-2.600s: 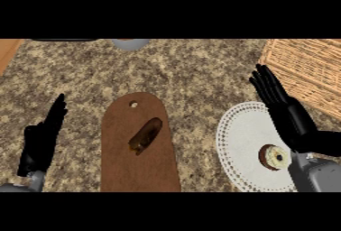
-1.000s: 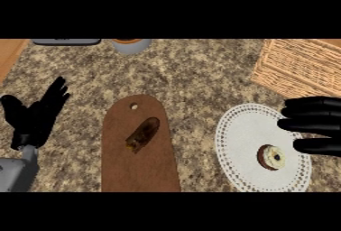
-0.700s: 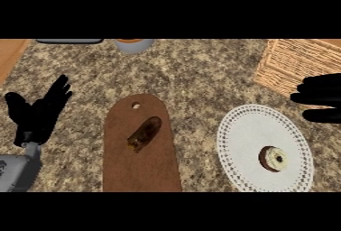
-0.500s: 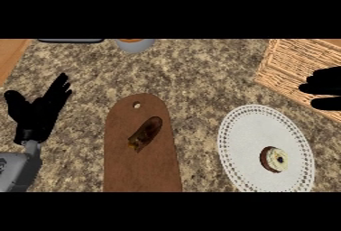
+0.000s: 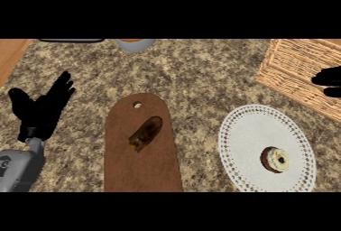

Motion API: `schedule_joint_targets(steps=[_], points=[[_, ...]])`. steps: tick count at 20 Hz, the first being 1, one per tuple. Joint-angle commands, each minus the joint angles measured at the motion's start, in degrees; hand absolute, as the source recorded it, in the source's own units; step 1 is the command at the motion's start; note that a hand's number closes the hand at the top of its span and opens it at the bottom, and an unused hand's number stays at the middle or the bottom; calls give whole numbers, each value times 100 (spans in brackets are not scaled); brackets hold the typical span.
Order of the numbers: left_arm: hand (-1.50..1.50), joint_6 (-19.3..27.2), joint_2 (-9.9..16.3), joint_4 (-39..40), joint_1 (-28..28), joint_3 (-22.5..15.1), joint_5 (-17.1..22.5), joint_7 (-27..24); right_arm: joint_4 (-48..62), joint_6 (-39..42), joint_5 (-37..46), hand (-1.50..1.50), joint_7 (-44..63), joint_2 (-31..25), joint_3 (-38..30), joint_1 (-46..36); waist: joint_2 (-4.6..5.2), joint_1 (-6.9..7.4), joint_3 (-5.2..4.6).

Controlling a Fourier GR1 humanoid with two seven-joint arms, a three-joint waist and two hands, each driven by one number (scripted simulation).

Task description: Pick the cupcake from the placemat and place it in the basket

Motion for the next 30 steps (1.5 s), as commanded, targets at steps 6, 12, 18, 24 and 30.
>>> schedule_joint_targets(steps=[6, 12, 18, 24, 30], points=[[0, 19, -162, -27, -33, -106, -106, 88, 931, -216, 846, -150, -2230, 179, 808, 525, 10, 58, 8], [0, -7, -157, 132, -196, 67, -128, 14, 1600, -975, 1158, -150, -2821, 620, 1371, 508, 0, 52, -4], [0, -292, 37, 193, -133, 221, -42, 69, 1908, -1470, 1229, -150, -2615, 1520, 2094, 604, -8, 43, -8], [0, -203, -180, 131, -77, 247, -175, 85, 2626, -2021, 2225, -150, -2678, 1992, 2600, 394, -38, -37, -10], [0, -439, -99, 125, 212, 487, -240, -126, 3392, -2238, 2918, -150, -2874, 2344, 2716, 20, -49, -57, -13]])
